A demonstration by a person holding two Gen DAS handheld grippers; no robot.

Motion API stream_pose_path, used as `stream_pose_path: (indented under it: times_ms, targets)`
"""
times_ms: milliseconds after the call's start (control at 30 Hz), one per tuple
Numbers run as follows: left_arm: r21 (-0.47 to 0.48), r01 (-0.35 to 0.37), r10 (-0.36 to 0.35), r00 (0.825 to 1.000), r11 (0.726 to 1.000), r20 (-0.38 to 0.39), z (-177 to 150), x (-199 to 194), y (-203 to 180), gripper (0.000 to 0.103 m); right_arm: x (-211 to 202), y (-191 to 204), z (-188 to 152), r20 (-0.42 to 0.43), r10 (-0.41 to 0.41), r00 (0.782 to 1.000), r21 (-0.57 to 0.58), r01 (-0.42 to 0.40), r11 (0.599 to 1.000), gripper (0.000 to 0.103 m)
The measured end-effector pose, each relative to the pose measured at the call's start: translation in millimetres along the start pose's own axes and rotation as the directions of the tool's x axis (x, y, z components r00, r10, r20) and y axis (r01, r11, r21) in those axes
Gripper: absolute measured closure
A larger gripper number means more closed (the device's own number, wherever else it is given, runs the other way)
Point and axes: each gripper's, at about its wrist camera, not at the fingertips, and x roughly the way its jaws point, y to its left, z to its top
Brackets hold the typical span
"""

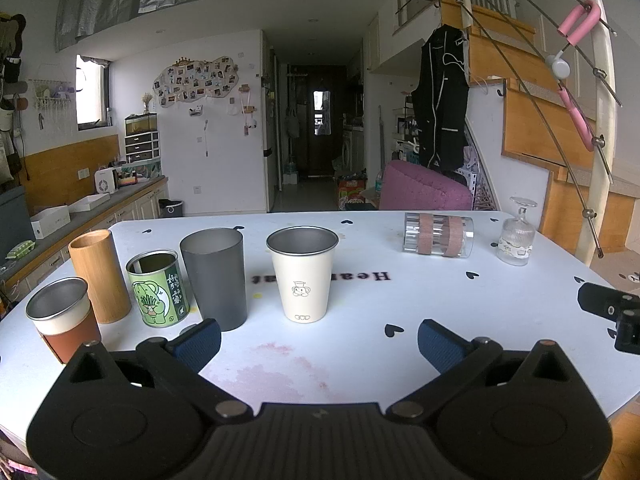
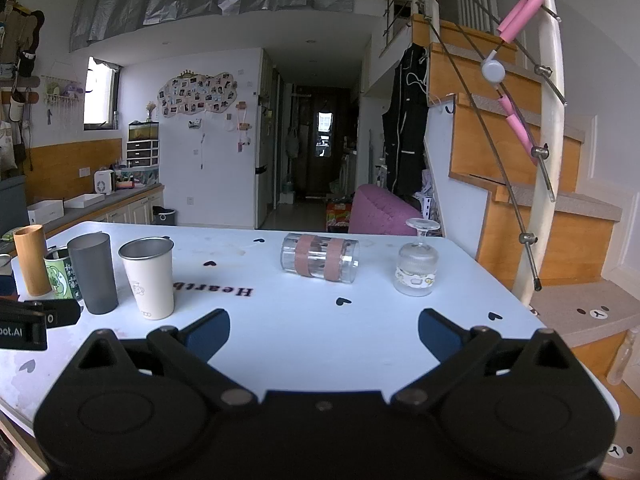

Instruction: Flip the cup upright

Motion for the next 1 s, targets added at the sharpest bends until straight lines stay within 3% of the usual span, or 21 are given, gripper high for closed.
stream_pose_path:
  times_ms: [1000]
  targets:
    - [-0.002, -0.002, 0.002, 1.000, 1.000, 0.000, -0.3, -0.7, 3.1, 0.000, 2.7, 10.9, -4.7, -0.004, 0.006, 1.000, 0.000, -0.006, 1.000, 0.001]
